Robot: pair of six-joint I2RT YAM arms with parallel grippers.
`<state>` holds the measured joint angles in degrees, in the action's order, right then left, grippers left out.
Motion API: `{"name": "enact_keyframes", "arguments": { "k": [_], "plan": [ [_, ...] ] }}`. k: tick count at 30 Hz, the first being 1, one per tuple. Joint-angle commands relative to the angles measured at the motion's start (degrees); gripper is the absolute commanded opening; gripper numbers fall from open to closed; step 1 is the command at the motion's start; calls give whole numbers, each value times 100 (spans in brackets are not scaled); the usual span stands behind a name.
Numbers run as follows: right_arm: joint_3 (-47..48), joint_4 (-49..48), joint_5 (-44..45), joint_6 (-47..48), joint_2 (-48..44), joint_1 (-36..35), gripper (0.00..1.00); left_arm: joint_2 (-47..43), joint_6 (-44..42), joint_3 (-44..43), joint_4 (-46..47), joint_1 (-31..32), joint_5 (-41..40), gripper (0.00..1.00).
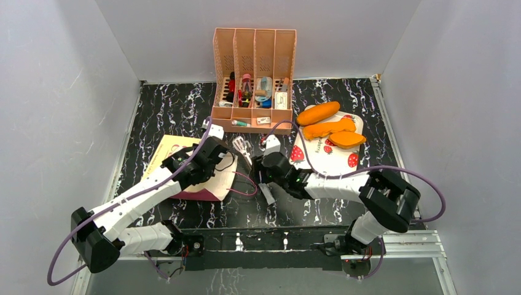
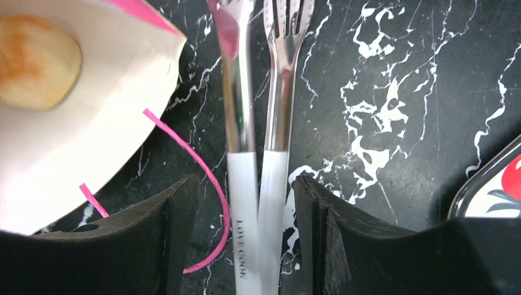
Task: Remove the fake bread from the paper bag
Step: Adjust the clamp at the center of the board.
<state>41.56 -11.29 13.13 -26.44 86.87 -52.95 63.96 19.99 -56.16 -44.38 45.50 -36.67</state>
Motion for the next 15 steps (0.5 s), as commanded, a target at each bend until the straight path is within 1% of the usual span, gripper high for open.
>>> {"name": "enact_keyframes", "arguments": {
  "k": [1, 5, 12, 15],
  "plan": [
    [389, 284, 1562, 326, 222, -644, 56, -69, -49, -177, -13, -32, -29, 0],
    [650, 370, 2462, 489, 560, -1101, 54, -226, -39, -133, -59, -34, -49, 0],
    [1205, 739, 3536, 532, 1229, -1401, 53, -405, -8, -47, -88, -32, -49, 0],
    [1450, 902, 3953, 532, 1698, -1482, 53, -453, -19, -22, -80, -35, -51, 0]
  ]
}}
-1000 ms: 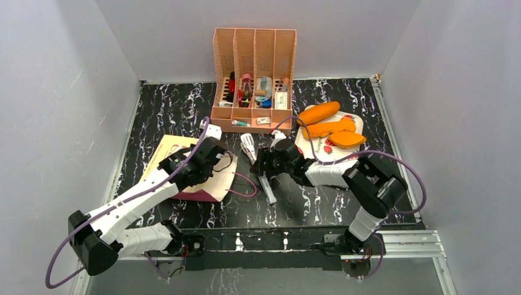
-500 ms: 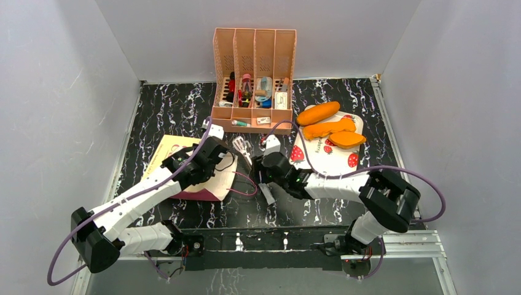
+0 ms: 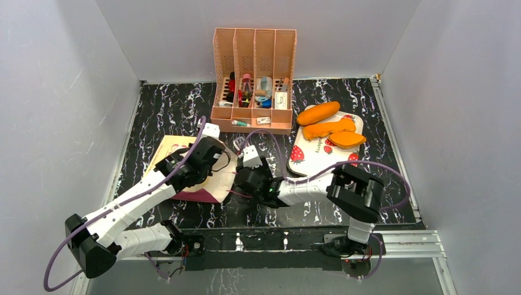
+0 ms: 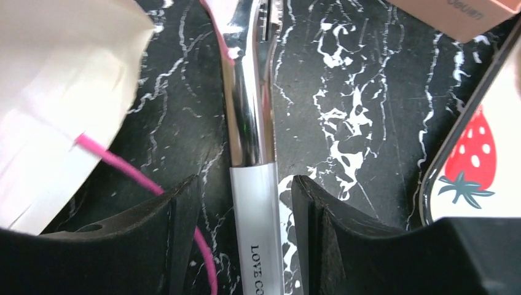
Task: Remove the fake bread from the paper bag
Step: Adjust the clamp at the center of the board.
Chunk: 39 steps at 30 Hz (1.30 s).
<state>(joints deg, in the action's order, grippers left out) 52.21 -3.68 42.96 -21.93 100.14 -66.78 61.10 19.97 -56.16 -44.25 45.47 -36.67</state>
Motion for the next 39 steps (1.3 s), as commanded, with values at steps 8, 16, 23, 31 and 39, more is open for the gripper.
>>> {"name": "enact_keyframes", "arguments": {
  "k": [8, 16, 23, 31, 39],
  "plan": [
    [520, 80, 1486, 81, 863, -142, 53, -219, -64, -30, -149, -39, -113, 0],
    [271, -288, 1539, 81, 546, -177, 53, -213, -63, 22, -93, -57, -78, 0],
    [111, -422, 1207, 81, 419, -160, 53, -162, -107, 7, -47, -67, -56, 0],
    [-54, -375, 999, 483, 107, -11, 0, -117, -82, 17, -19, -74, -18, 0],
    [-107, -225, 210, 357, -425, 136, 0, -112, -72, 13, -46, -74, -24, 0]
  ]
}}
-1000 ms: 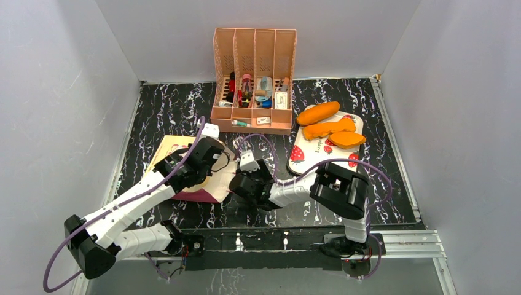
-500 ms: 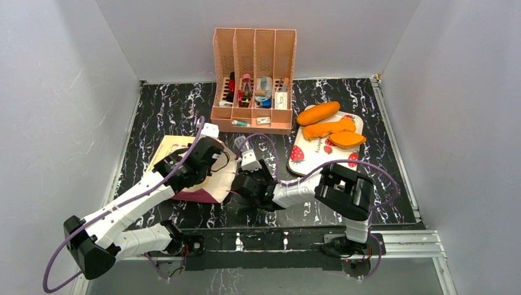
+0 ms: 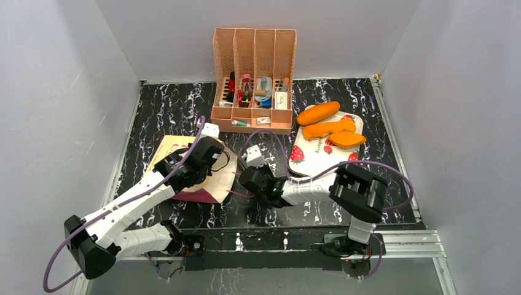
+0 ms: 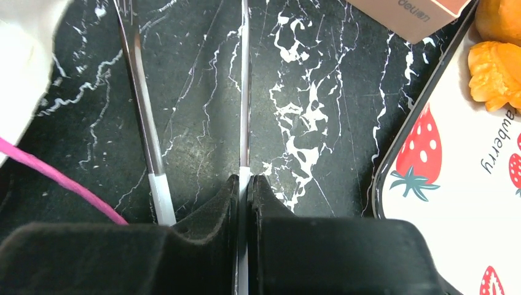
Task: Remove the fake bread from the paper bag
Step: Adjust the clamp at the center of the board.
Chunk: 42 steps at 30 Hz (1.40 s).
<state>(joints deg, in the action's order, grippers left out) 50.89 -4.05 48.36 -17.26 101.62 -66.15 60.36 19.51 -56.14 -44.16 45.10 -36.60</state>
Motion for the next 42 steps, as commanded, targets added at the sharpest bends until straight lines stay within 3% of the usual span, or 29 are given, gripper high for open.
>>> {"name": "enact_keyframes", "arguments": {
  "k": [1, 11, 14, 23, 31, 32, 36, 42],
  "plan": [
    [44, -165, -439, -93, -602, 117, 0, -37, -34, 17, -64, -37, -27, 0],
    [453, -331, -1817, 132, 113, 863, 0, -71, 33, 86, -158, -45, 2, 0],
    [529, -397, -2092, 118, 279, 984, 4, 13, 51, 58, -186, -45, 4, 0],
    [399, -563, -2140, 161, 18, 1078, 33, 86, 170, -43, -316, -45, 130, 0],
    [195, -583, -1912, 148, -586, 1079, 50, 39, 327, -143, -484, -50, 188, 0],
    [178, -601, -1812, 110, -648, 1080, 56, 11, 352, -140, -500, -46, 181, 0],
    [91, -889, -1099, -430, -866, 1078, 97, -65, 408, -73, -488, -45, 173, 0],
    [91, -1526, -1742, -525, -935, 1224, 98, -108, 563, -96, -399, -45, 272, 0]
  ]
}}
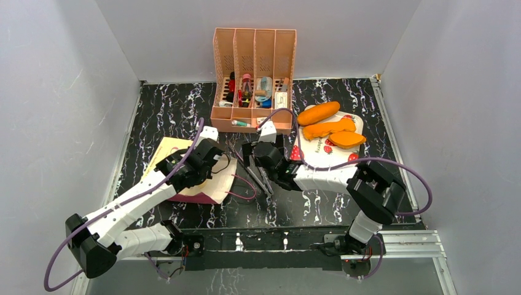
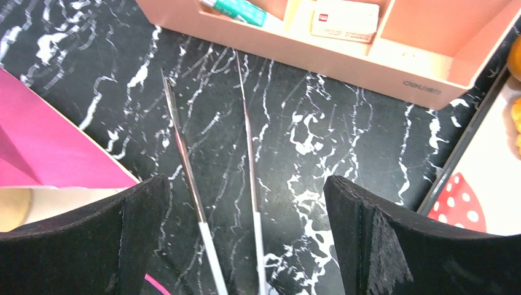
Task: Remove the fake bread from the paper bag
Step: Adjust the clamp at the center of the board, then pick up the clamp at the center of the board.
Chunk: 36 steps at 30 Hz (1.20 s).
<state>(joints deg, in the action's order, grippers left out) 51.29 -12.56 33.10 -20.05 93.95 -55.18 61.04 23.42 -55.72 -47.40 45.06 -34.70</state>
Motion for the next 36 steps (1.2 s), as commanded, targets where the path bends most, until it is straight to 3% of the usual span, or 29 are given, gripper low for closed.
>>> {"name": "enact_keyframes", "arguments": {
  "k": [1, 5, 8, 13, 29, 33, 36],
  "plan": [
    [31, -737, -418, -306, -179, 190, 98, -177, 198, -117, -55, -41, 101, 0],
    [-257, -1113, -1285, -324, -275, 410, 98, -184, 171, -109, -29, -41, 154, 0],
    [-485, -1217, -1413, -152, -266, 411, 98, -174, 76, -99, -33, -41, 139, 0],
    [-843, -1193, -1246, -107, -195, 302, 95, -209, -70, -65, -23, -41, 169, 0],
    [-480, -976, -481, -97, 868, -55, 92, -224, -67, -205, -258, -50, 139, 0],
    [-282, -860, -451, -85, 1138, -55, 86, -205, -57, -228, -294, -50, 122, 0],
    [-156, -711, -547, -108, 1250, -54, 71, -161, -27, -268, -320, -50, 141, 0]
  ]
}}
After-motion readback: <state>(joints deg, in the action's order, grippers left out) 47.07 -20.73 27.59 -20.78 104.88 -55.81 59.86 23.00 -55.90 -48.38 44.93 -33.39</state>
